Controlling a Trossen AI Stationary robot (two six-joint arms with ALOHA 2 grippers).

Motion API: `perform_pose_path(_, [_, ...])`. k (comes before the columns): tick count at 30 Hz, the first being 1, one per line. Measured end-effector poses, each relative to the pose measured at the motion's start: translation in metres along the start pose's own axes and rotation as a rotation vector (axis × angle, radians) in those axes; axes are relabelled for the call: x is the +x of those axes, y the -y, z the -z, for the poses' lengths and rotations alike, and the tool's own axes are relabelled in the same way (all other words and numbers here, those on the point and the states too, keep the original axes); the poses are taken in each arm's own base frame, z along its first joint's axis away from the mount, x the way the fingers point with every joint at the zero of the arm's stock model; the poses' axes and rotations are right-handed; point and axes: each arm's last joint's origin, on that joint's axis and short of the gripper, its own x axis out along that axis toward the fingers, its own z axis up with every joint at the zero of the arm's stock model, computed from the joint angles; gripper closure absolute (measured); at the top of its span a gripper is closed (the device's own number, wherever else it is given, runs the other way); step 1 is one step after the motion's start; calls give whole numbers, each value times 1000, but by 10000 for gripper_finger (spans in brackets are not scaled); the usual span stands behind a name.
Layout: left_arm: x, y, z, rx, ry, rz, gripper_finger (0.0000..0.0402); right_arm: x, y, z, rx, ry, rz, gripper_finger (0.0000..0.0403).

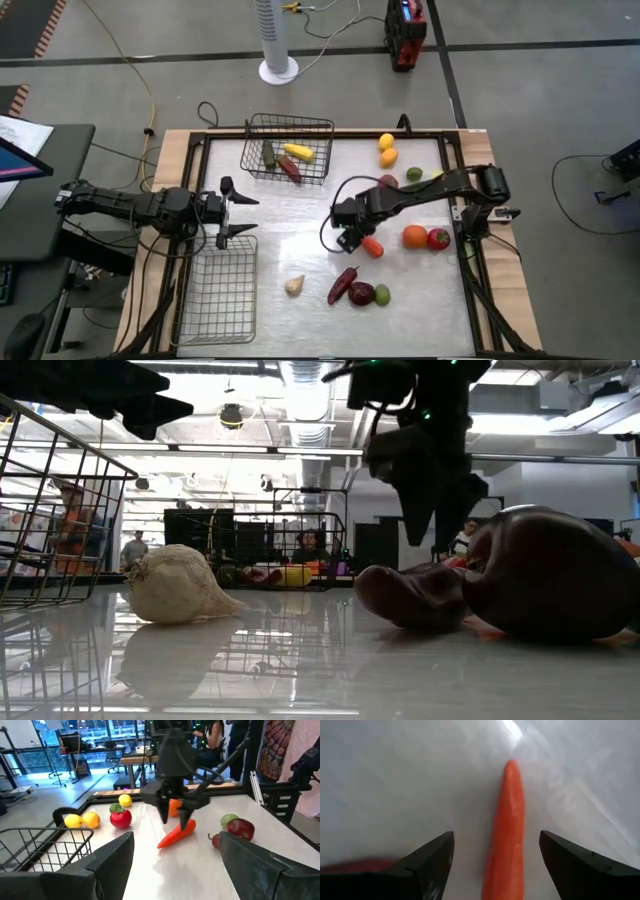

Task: Sort produce into baskets
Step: Put the orange carrot into the black wire basket

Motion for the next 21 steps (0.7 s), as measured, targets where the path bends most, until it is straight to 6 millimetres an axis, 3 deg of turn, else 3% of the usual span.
perform_pose_path(11, [0,0,0,-31,5,-1,123,41,-19,19,-63,-88,119,91])
perform_pose_path(21, [0,1,0,-50,-1,27,123,50,-13,20,-55,-125,125,162])
